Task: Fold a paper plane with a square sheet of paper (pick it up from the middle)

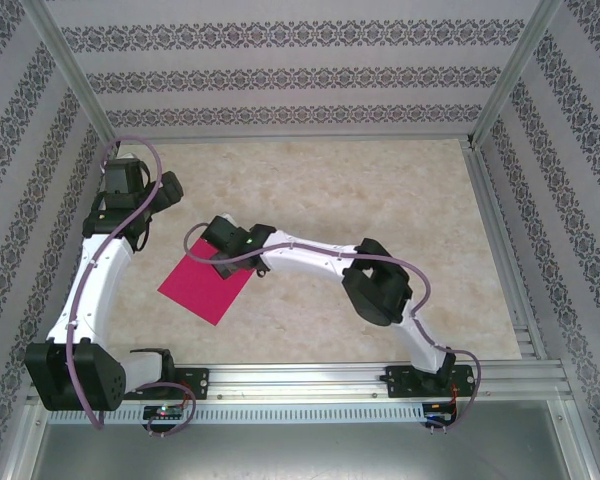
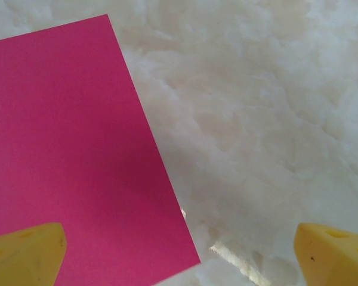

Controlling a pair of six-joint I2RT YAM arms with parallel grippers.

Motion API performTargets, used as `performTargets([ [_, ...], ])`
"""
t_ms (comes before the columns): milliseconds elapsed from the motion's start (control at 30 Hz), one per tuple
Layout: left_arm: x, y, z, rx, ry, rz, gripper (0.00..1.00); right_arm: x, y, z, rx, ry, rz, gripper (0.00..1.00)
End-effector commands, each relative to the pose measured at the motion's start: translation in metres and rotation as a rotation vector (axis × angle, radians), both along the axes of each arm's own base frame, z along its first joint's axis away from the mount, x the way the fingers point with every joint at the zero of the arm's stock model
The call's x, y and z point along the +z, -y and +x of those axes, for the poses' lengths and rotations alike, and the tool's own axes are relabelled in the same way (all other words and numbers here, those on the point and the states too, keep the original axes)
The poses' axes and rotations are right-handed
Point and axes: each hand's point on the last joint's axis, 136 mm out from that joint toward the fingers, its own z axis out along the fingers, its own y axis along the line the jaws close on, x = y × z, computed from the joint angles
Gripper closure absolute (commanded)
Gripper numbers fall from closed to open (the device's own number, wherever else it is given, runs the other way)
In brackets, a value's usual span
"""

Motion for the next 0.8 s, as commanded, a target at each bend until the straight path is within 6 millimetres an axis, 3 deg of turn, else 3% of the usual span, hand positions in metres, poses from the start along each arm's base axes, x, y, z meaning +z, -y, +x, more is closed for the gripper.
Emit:
performTargets([
  [0, 0.008, -0.005, -0.002, 0.005, 0.008, 0.002, 0.00, -0.017, -0.001, -0.006, 0.035, -0.034, -0.091, 0.02],
  [267, 0.003, -0.006, 0.003, -0.002, -0.005, -0.009, 0.00, -0.044, 0.000, -0.008, 0.048, -0.073, -0.151, 0.02],
  [500, -0.003, -0.007, 0.008, 0.000, -0.022, -0.015, 0.00, -0.066, 0.022, 0.001, 0.033, -0.107, -0.221, 0.02],
  [633, -0.005, -0.008, 0.010, 0.000, -0.031, -0.018, 0.00, -0.076, 0.055, 0.014, 0.013, -0.108, -0.314, 0.02],
  [767, -0.008, -0.008, 0.010, -0.003, -0.040, -0.019, 0.00, -0.081, 0.104, 0.031, -0.067, -0.123, -0.385, 0.02],
])
